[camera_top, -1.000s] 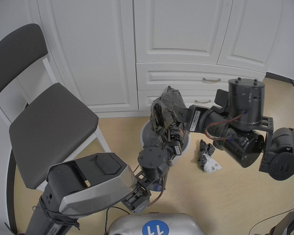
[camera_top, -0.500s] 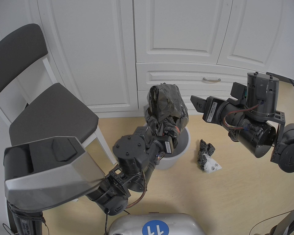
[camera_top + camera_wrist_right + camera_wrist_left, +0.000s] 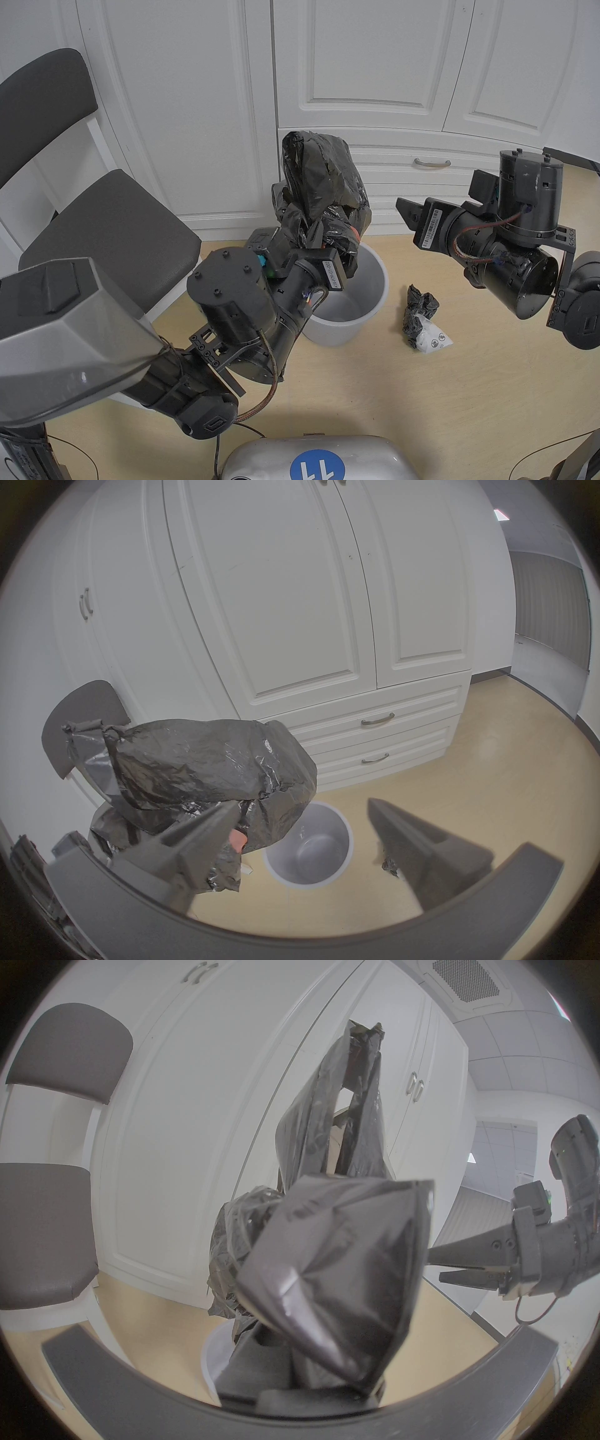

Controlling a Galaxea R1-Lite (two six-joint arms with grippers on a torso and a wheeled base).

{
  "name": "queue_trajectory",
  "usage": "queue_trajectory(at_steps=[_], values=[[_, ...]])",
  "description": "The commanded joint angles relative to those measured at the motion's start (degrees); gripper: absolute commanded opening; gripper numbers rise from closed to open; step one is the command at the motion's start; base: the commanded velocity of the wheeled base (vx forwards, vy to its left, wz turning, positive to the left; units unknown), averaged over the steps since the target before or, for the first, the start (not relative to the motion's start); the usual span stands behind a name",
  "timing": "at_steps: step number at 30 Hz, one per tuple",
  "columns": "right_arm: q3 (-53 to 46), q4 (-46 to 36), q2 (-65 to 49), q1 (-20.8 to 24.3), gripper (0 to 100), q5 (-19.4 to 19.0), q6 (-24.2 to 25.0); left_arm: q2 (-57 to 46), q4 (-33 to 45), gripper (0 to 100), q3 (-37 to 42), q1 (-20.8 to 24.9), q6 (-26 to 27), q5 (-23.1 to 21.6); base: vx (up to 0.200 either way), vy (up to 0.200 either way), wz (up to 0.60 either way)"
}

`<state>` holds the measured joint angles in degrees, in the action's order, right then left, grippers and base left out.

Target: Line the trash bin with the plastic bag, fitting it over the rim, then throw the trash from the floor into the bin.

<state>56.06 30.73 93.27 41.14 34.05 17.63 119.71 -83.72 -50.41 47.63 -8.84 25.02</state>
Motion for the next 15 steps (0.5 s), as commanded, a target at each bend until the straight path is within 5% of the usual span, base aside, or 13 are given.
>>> queue_trajectory(at_steps=[1,15], values=[[0.62,-0.06,0.86,-0.89,0,-0.12,0.04,-1.94,1.46,0,1.01,0.54,-0.04,0.03,0.000,0.000,0.00],[3.26,-0.76,2.88,-6.07,0,-4.60,0.48,-6.95,12.36,0,3.83,-0.61,-10.50,-12.97,0.000,0.000,0.00]])
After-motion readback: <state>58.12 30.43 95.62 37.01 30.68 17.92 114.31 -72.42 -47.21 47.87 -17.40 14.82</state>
